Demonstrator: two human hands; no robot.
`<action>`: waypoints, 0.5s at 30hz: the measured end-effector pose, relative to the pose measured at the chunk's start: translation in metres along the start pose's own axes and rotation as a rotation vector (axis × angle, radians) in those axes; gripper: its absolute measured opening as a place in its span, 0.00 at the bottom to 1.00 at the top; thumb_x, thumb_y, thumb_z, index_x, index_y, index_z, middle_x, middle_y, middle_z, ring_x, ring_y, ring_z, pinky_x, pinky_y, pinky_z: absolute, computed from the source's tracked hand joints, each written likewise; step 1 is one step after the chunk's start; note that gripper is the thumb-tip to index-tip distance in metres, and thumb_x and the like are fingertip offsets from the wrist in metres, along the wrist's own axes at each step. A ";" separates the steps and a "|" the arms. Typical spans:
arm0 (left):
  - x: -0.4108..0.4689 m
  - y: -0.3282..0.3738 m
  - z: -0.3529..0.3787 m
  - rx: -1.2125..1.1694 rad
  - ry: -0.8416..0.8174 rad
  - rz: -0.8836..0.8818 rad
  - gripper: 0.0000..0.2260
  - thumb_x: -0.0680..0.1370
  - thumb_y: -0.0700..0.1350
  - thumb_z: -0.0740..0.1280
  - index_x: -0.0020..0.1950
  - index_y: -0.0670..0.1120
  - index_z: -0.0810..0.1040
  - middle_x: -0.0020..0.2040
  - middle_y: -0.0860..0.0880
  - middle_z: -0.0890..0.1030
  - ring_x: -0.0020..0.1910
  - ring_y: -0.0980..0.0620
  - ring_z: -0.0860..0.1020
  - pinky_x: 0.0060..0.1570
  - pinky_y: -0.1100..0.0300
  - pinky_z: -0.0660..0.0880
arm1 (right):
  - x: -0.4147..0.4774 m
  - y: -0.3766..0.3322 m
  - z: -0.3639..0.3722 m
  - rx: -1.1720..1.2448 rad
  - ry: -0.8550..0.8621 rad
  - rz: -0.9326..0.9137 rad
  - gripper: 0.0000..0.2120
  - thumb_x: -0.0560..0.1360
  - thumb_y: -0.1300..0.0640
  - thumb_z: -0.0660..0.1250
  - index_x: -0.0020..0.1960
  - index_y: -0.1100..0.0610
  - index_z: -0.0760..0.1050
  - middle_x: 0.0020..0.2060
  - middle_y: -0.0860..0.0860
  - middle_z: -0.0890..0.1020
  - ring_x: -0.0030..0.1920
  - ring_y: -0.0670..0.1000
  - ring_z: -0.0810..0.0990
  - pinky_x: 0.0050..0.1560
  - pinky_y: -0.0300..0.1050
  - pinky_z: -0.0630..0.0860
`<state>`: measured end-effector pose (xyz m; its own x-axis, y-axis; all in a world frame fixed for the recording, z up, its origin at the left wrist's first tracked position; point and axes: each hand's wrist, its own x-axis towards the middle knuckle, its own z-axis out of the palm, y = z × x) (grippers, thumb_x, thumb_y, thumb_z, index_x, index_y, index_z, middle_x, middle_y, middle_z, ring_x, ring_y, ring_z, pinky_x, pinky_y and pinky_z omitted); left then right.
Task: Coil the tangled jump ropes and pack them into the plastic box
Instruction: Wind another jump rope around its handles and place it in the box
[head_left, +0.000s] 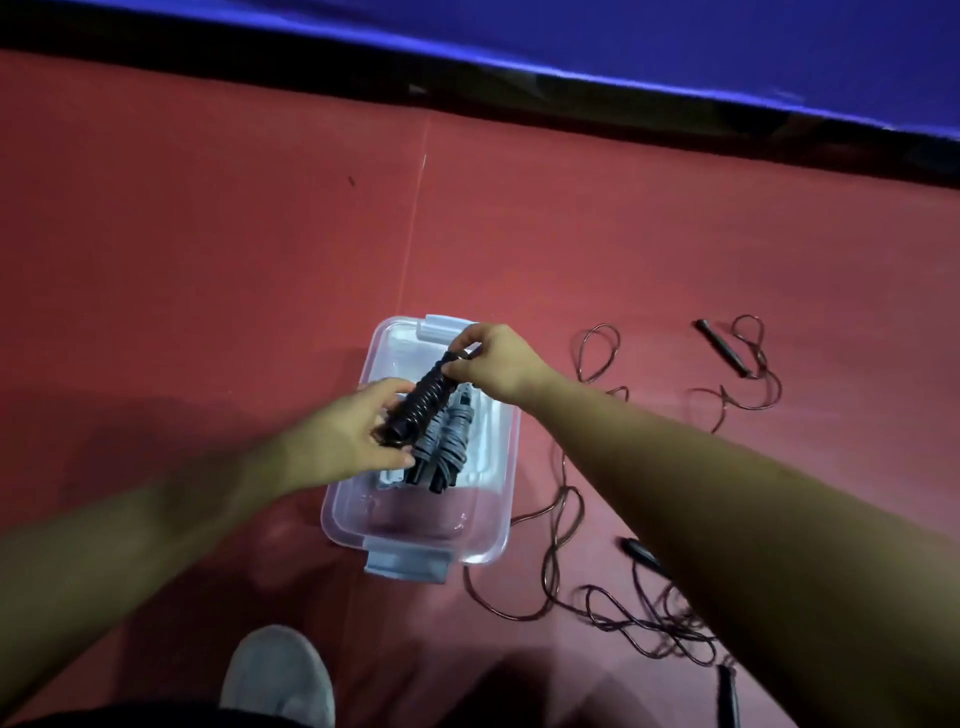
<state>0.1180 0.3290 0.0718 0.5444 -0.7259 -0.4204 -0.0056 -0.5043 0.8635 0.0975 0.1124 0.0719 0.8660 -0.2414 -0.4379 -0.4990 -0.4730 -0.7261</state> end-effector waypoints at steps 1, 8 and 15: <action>0.004 -0.005 0.003 0.142 0.036 0.023 0.30 0.68 0.34 0.79 0.63 0.53 0.71 0.54 0.51 0.79 0.46 0.64 0.81 0.49 0.71 0.75 | 0.007 0.003 0.005 -0.039 -0.004 0.006 0.08 0.72 0.58 0.74 0.51 0.56 0.80 0.40 0.55 0.83 0.36 0.54 0.79 0.31 0.37 0.73; 0.030 -0.029 0.045 0.778 0.117 -0.105 0.29 0.70 0.57 0.76 0.59 0.43 0.66 0.51 0.44 0.82 0.48 0.43 0.82 0.43 0.54 0.76 | 0.036 0.018 0.045 -0.339 -0.115 -0.060 0.12 0.76 0.61 0.66 0.58 0.62 0.79 0.54 0.58 0.82 0.55 0.58 0.79 0.52 0.46 0.74; 0.038 -0.025 0.058 1.099 0.148 -0.140 0.24 0.75 0.61 0.69 0.59 0.44 0.68 0.54 0.45 0.82 0.51 0.42 0.82 0.41 0.55 0.73 | 0.033 0.024 0.046 -0.495 -0.163 -0.143 0.15 0.76 0.61 0.63 0.61 0.63 0.77 0.59 0.60 0.80 0.61 0.61 0.76 0.55 0.47 0.73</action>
<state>0.0897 0.2874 0.0179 0.6922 -0.6044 -0.3943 -0.6353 -0.7696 0.0644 0.1129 0.1320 0.0157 0.8884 -0.0289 -0.4581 -0.2674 -0.8438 -0.4653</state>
